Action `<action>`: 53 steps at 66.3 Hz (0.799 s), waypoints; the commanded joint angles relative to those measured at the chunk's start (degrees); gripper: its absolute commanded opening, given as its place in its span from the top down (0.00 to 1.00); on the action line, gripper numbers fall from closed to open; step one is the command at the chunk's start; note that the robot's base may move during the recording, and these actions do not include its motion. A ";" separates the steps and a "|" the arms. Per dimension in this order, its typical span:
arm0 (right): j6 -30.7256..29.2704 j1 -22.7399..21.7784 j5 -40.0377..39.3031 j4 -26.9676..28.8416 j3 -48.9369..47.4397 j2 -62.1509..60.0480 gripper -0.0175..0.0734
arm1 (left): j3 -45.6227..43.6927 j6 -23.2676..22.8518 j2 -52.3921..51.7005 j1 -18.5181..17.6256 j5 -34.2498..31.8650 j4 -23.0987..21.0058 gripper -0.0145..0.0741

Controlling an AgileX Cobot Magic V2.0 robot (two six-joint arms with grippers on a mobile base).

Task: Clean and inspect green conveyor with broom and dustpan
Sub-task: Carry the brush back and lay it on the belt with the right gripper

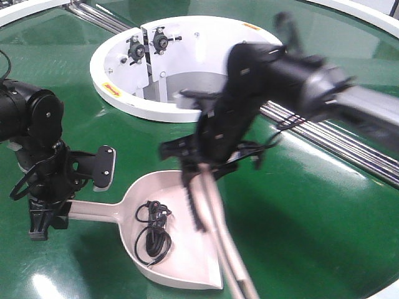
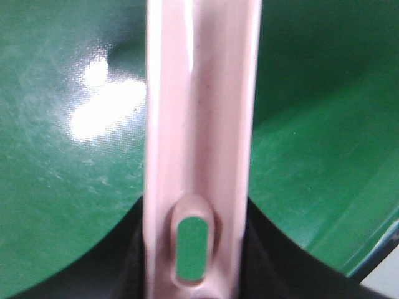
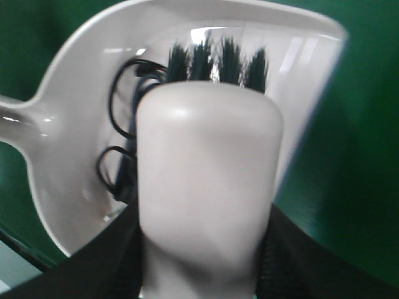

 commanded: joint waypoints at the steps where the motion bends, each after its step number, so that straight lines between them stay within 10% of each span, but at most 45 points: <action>1: -3.16 -2.82 3.36 -0.05 2.27 -6.38 0.81 | -1.47 -0.15 -2.20 -0.48 1.08 -1.41 0.86; 53: -11.38 -17.54 3.36 -8.57 10.26 -1.05 0.81 | -1.47 -0.15 -2.20 -0.48 1.08 -1.41 0.86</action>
